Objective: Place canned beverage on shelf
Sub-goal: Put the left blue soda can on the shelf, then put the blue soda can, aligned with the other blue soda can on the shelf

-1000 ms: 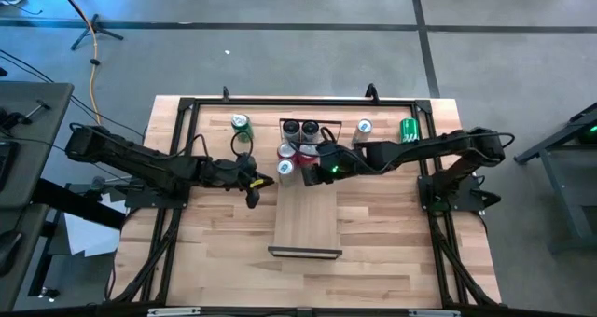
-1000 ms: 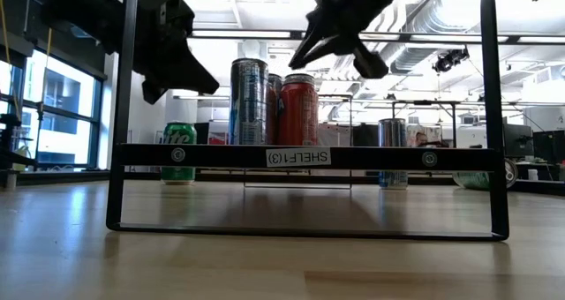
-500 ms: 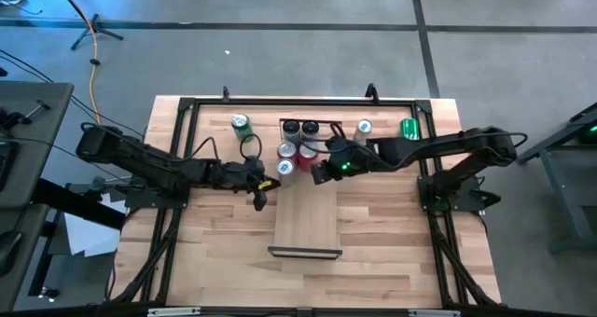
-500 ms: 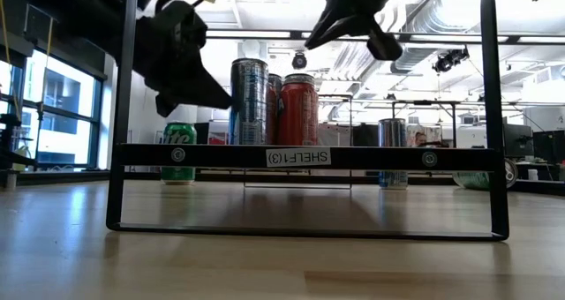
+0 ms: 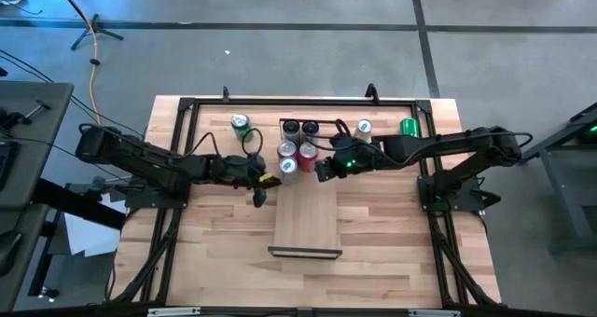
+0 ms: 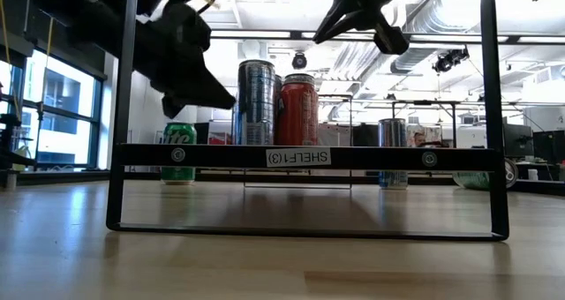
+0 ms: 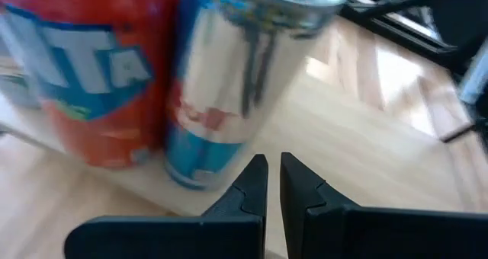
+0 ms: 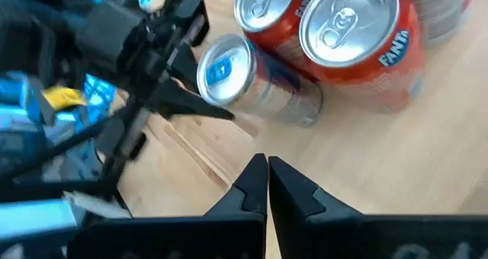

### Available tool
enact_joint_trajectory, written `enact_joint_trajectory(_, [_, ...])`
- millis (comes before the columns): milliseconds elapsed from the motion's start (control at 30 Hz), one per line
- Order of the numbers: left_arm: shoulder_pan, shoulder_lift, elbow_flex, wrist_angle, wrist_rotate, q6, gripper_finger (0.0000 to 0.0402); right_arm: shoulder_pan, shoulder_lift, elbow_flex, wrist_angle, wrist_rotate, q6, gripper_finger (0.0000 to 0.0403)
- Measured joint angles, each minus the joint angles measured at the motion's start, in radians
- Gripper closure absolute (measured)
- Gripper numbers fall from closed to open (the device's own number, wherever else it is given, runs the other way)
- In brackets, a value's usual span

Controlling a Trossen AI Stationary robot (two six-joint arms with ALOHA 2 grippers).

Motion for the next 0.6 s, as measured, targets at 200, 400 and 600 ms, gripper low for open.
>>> enact_joint_trajectory(200, [-0.017,-0.159,0.0,-0.2,0.013,-0.005,0.0401,0.008,-0.033,0.0,-0.127,-0.051,-0.068,0.0403])
enact_joint_trajectory(400, [-0.016,-0.386,0.0,-0.283,-0.094,0.006,0.0401,0.04,-0.066,0.0,-0.243,-0.032,-0.098,0.0403])
enact_joint_trajectory(600, [0.0,-0.543,0.001,-0.288,-0.266,0.058,0.0401,0.063,0.032,0.0,-0.119,-0.031,-0.037,0.0403])
